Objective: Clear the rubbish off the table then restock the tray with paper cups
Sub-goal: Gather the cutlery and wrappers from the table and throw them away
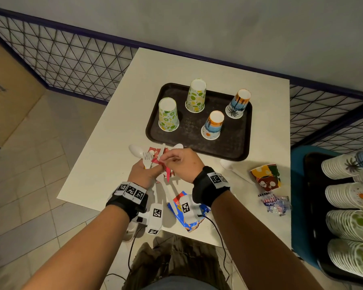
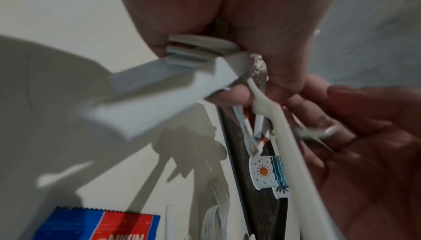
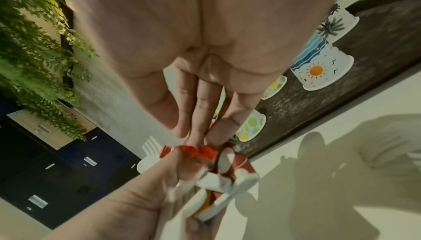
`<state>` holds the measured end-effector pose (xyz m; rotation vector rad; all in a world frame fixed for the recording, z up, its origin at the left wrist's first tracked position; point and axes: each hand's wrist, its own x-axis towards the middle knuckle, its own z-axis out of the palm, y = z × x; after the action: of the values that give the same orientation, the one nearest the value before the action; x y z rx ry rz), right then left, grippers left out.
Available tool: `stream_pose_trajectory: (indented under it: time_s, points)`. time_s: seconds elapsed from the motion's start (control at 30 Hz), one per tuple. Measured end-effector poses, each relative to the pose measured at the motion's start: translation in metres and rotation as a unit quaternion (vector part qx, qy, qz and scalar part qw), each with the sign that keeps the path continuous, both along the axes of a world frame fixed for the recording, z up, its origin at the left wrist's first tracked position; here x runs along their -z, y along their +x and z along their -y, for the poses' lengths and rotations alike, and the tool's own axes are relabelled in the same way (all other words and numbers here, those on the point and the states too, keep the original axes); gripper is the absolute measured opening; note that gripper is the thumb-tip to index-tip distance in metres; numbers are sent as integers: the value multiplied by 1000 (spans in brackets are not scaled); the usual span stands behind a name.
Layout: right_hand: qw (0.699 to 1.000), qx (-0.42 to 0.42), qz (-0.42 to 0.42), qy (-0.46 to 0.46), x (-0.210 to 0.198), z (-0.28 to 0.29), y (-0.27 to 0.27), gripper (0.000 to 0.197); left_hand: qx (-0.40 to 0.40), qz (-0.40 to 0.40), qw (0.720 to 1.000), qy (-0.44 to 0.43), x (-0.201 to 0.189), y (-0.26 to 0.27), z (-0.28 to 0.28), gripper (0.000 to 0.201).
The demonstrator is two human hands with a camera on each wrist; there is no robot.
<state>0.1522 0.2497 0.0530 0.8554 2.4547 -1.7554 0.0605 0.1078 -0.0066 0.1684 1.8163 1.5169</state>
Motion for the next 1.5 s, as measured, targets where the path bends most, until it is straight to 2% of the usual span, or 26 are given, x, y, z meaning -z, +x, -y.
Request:
stream_pose_trajectory:
  time_s: [0.13, 0.23, 0.37, 0.47, 0.57, 0.67, 0.73, 0.8, 0.87, 0.93, 1.0, 1.03, 1.1, 1.3, 1.5]
  points:
    - [1000, -3, 4, 14, -1, -6, 8, 24, 18, 21, 1000, 6, 3, -2, 0, 41]
    - [1000, 6, 6, -5, -2, -7, 7, 26, 33, 49, 998, 27, 4, 1, -1, 44]
    - [1000, 3, -5, -17, -3, 1, 3, 28, 21, 53, 998, 41, 1, 4, -4, 45]
    - [999, 23, -30, -22, -1, 6, 3, 33, 23, 48, 997, 48, -3, 4, -7, 33]
    - [997, 39, -63, 17, -2, 9, 5, 33, 19, 62, 995, 72, -5, 3, -10, 35]
    - [987, 104, -113, 38, -6, 5, 12, 29, -7, 76, 994, 81, -8, 1, -13, 45]
    - [976, 174, -134, 4, -3, -8, 22, 25, -26, 74, 994, 75, -7, -2, -12, 43]
    - [967, 217, -129, 43, 9, -26, 40, 18, -32, 73, 995, 63, -4, -5, -8, 40]
    - [964, 176, -61, 189, 23, -48, 62, 19, -30, 79, 995, 56, -3, -7, -3, 40]
    - [948, 29, 111, 298, 36, -60, 81, 45, -39, 89, 994, 51, -3, -7, 1, 39]
    - [894, -94, 301, 320, 47, -62, 93, 77, -48, 89, 994, 40, -1, -7, 3, 42]
    - [871, -129, 350, 321, 53, -61, 95, 86, -50, 85, 995, 33, 2, -7, 4, 46]
    - [852, -159, 376, 327, 62, -60, 95, 88, -51, 81, 995, 22, 6, -7, 5, 48]
    - [866, -147, 329, 347, 77, -67, 81, 47, -28, 83, 996, 15, 5, -4, 6, 47]
    - [853, -176, 358, 337, 80, -70, 59, 43, -15, 74, 997, -12, 7, -3, 10, 44]
